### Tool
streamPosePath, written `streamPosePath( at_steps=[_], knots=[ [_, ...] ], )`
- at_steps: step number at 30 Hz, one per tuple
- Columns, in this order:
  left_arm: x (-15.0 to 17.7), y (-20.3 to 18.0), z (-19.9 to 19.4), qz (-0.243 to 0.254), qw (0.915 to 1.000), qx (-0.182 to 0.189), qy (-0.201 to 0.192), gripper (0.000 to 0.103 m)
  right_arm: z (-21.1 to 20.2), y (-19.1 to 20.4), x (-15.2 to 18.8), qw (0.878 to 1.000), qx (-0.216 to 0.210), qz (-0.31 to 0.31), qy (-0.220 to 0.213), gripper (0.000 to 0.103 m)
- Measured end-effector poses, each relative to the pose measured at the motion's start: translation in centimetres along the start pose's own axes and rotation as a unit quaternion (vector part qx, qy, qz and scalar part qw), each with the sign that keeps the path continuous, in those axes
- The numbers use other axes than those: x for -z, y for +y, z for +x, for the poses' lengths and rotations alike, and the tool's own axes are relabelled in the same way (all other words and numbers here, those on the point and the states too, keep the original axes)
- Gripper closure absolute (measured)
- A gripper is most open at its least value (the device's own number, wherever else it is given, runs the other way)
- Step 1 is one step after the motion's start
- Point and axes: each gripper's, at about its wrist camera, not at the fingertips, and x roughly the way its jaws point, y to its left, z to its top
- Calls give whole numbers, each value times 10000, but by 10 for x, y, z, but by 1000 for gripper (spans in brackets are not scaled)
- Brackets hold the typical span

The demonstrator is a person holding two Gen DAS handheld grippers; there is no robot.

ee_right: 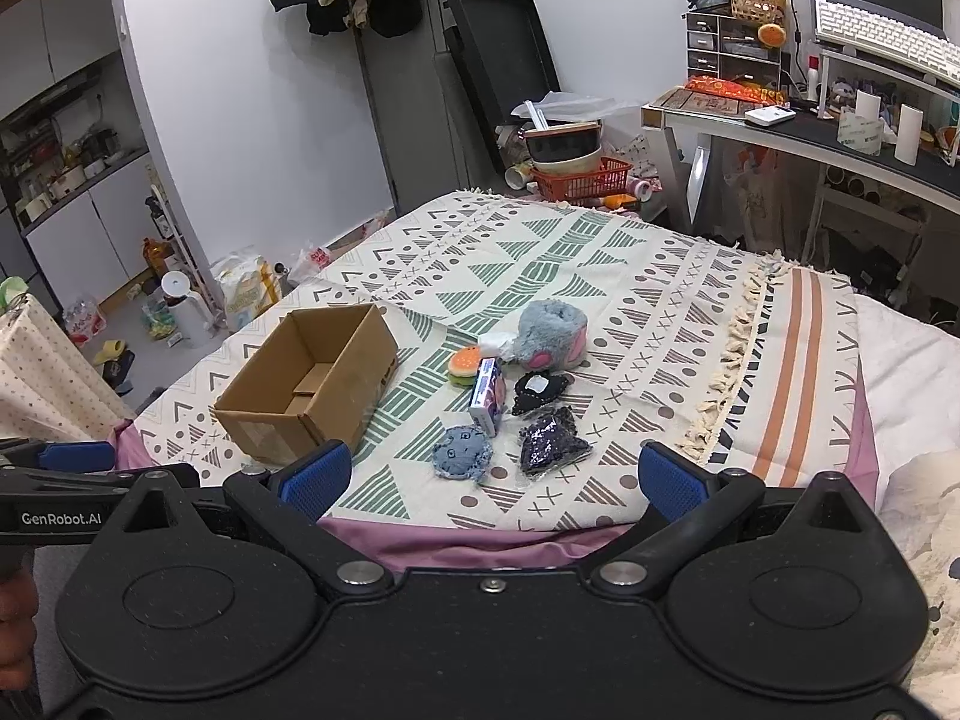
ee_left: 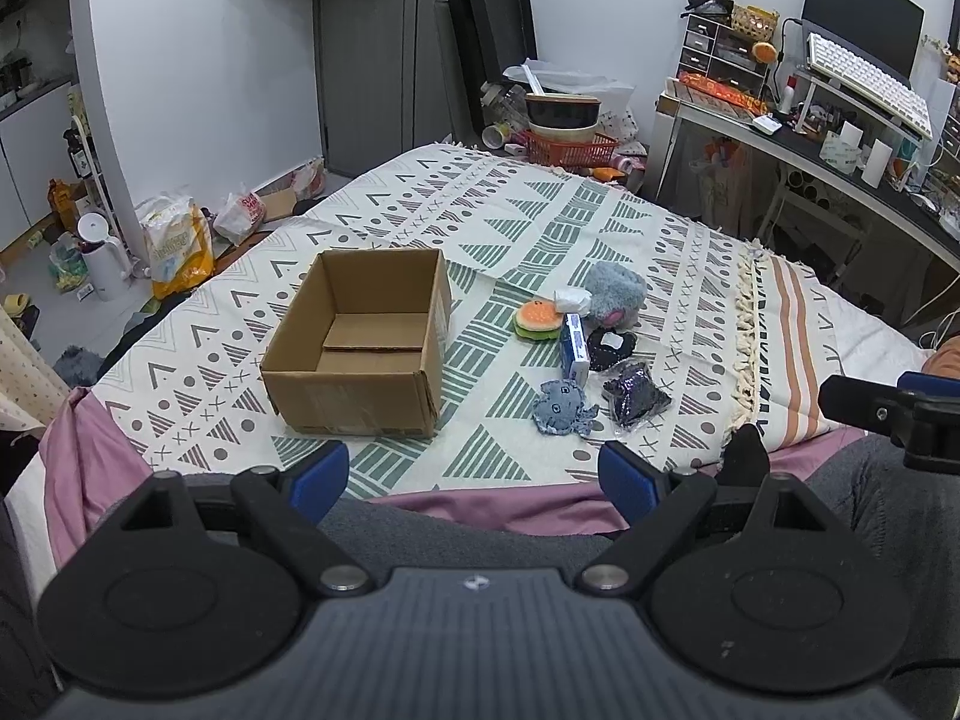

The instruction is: Organize soft objects

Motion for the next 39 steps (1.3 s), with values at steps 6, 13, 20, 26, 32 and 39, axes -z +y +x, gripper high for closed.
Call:
streamPosePath(
  at_steps=[6, 13, 20, 26, 32, 39],
  knots=[
    [-2, -2, 5, -2, 10000, 5, -19, 14, 7, -2, -2, 10000, -40, 11, 35, 0],
    [-8, -5, 21, -89, 9999, 61, 4, 14, 21, -10, -4, 9999, 5, 26, 105, 0],
    [-11, -10, 41, -145, 9998, 85, 104, 14, 40, -21, -7, 9997, 0, 72, 246, 0],
    [-19, -8, 57, -342, 9994, 60, 20, 14, 59, -33, -14, 9990, -62, 320, 304, 0],
    [-25, -16, 76, -267, 9996, 120, 50, 14, 79, -43, -19, 9981, -67, 488, 364, 0],
    [-31, -21, 104, -316, 9991, 179, 228, 15, 103, -55, -20, 9963, -93, 699, 500, 0]
  ],
)
